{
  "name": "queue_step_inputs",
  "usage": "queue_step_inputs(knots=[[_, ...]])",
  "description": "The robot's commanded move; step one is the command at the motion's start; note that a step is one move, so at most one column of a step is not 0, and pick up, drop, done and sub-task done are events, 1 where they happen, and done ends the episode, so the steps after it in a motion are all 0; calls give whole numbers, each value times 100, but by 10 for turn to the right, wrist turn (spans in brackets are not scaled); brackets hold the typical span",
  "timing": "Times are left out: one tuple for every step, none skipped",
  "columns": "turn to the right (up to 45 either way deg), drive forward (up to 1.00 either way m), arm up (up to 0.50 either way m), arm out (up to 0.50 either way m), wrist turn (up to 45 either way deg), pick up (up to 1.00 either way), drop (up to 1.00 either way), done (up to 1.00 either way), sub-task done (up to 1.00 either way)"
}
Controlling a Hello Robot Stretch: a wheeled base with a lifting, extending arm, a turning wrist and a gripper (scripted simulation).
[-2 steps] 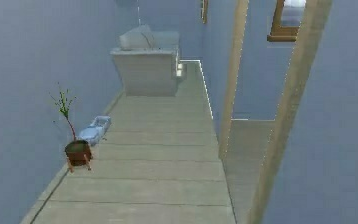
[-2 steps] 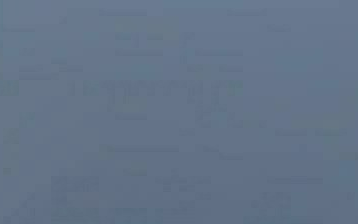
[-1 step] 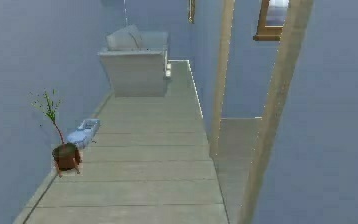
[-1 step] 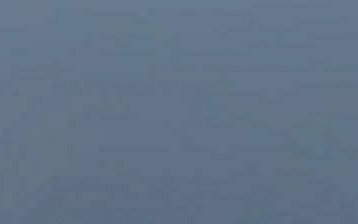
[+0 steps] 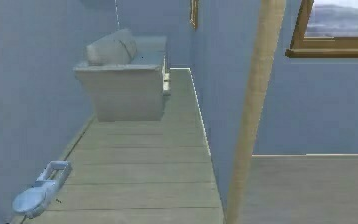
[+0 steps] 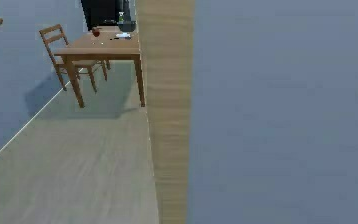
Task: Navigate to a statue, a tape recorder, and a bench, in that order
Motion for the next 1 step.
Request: queue_step_inputs(knots=[[-450, 0, 0, 0, 0, 0, 0, 0, 0]])
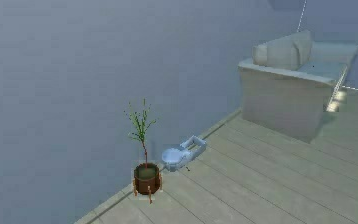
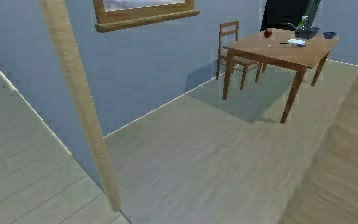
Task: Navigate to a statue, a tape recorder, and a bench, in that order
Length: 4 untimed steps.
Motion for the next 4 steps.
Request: queue_step_inputs(knots=[[-90, 0, 0, 0, 0, 0, 0, 0, 0], [0, 70, 0, 0, 0, 0, 0, 0, 0], [150, 0, 0, 0, 0, 0, 0, 0, 0], [0, 0, 0, 0, 0, 0, 0, 100, 0]])
